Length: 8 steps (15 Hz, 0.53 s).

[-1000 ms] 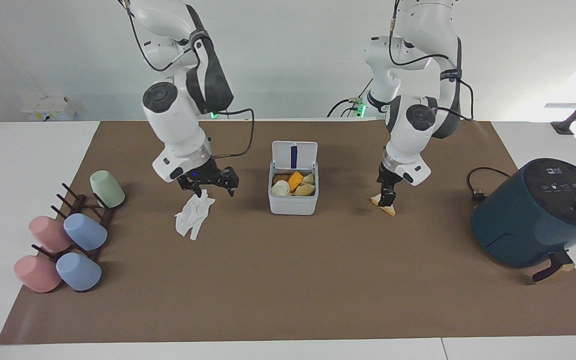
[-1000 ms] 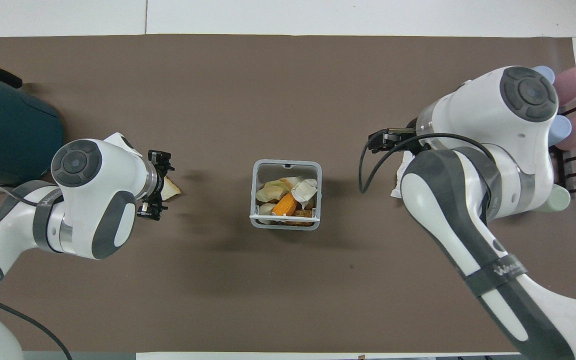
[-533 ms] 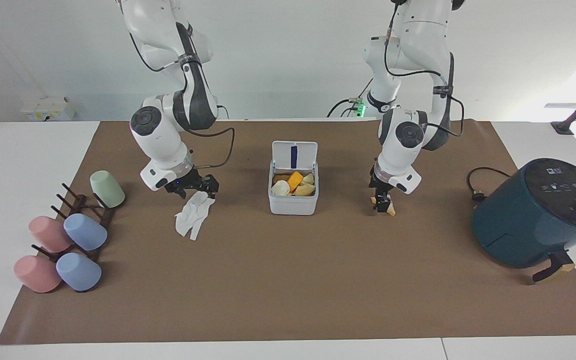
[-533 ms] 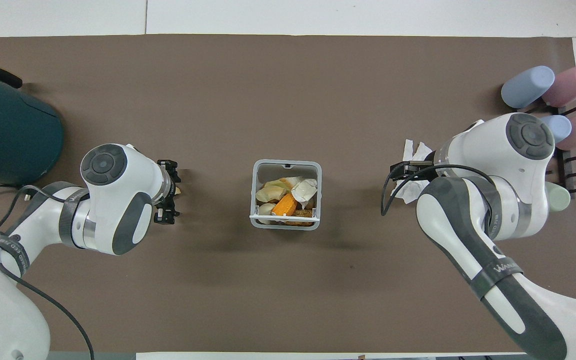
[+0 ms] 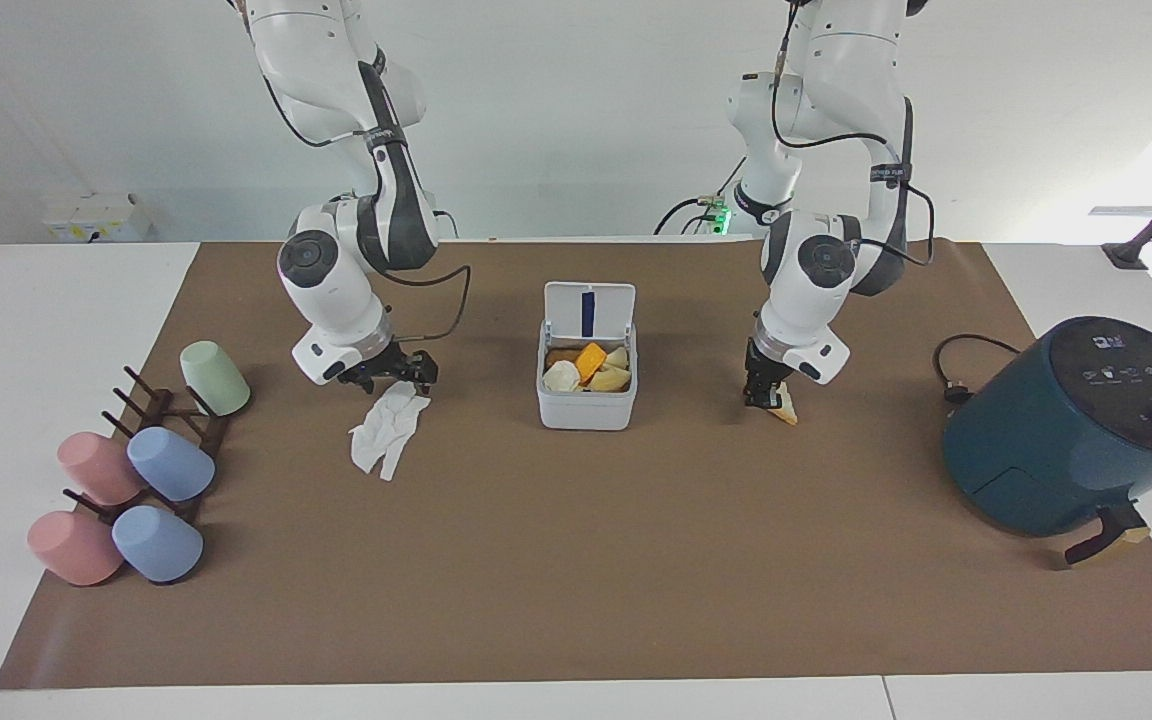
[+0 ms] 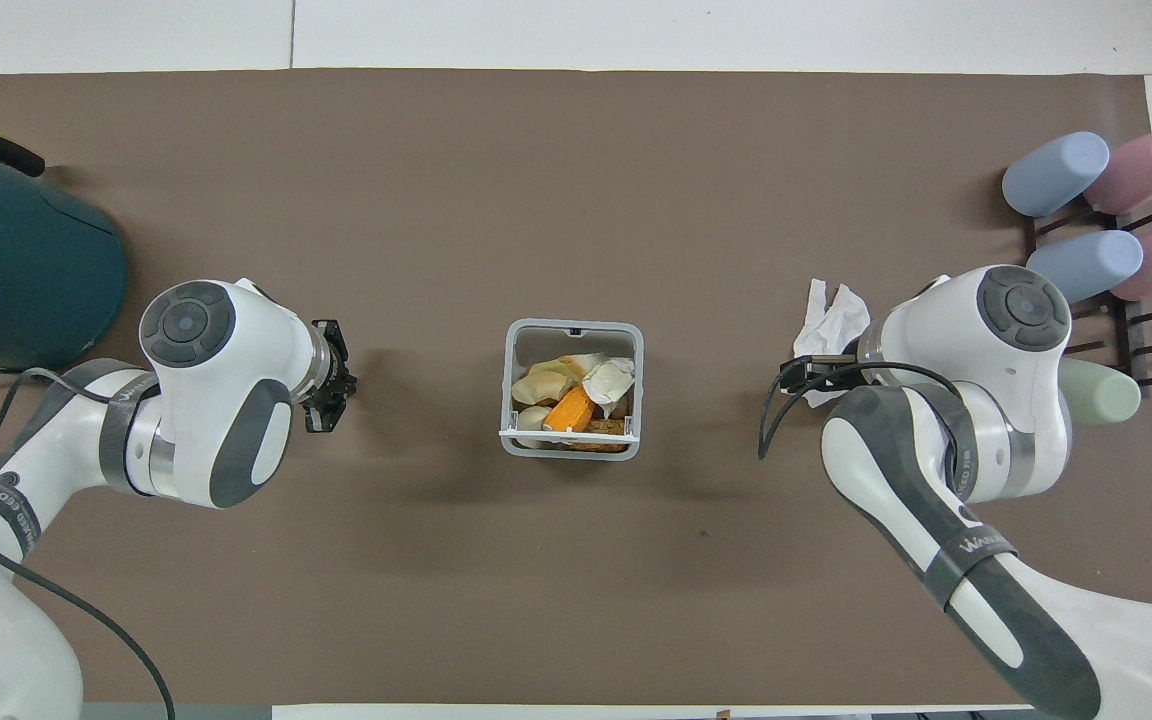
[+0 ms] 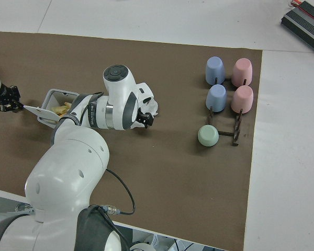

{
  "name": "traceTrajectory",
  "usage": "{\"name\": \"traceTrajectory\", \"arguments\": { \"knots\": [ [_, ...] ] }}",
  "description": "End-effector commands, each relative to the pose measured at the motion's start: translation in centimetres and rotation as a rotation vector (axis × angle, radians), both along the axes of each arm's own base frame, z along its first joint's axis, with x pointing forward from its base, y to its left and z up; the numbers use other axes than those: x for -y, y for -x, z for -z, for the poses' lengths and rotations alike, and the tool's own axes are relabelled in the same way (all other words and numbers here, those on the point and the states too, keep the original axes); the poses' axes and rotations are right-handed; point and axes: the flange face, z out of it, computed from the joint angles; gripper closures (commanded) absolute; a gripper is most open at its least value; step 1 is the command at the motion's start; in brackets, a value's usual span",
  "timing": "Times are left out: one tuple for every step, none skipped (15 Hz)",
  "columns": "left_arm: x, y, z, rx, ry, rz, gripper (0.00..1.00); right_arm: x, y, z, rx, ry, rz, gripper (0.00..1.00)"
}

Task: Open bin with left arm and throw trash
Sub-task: 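Lift the cracker with the left gripper while the right gripper grasps the paper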

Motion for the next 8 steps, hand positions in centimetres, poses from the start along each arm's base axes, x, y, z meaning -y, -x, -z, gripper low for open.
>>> {"name": "traceTrajectory", "arguments": {
  "knots": [
    [-0.2, 0.1, -1.9, 0.006, -0.011, 0.04, 1.0, 0.5, 0.3, 1.0, 0.012, 0.009, -0.012, 0.02],
    [0.2, 0.2, -3.1, 0.014, -0.009, 0.062, 1.0, 0.5, 0.3, 1.1, 0.014, 0.009, -0.013, 0.1],
    [0.5, 0.3, -4.7, 0.019, -0.007, 0.1, 1.0, 0.6, 0.2, 1.0, 0.022, 0.008, -0.019, 0.22],
    [0.9, 0.4, -6.6, 0.025, -0.005, 0.139, 1.0, 0.5, 0.2, 1.1, 0.02, 0.008, -0.025, 0.32],
    [1.6, 0.5, -8.1, 0.028, -0.003, 0.173, 1.0, 0.6, 0.2, 1.1, 0.018, 0.008, -0.025, 0.41],
    [3.5, 0.7, -9.4, 0.035, -0.002, 0.215, 1.0, 0.6, 0.3, 1.3, 0.015, 0.008, -0.025, 0.46],
    [5.5, 0.8, -11.0, 0.049, 0.004, 0.253, 1.0, 0.5, 0.3, 1.4, 0.013, 0.009, -0.025, 0.53],
    [7.2, 0.8, -12.5, 0.071, 0.02, 0.274, 1.0, 0.5, 0.3, 1.5, 0.009, 0.009, -0.025, 0.63]
  ]
}}
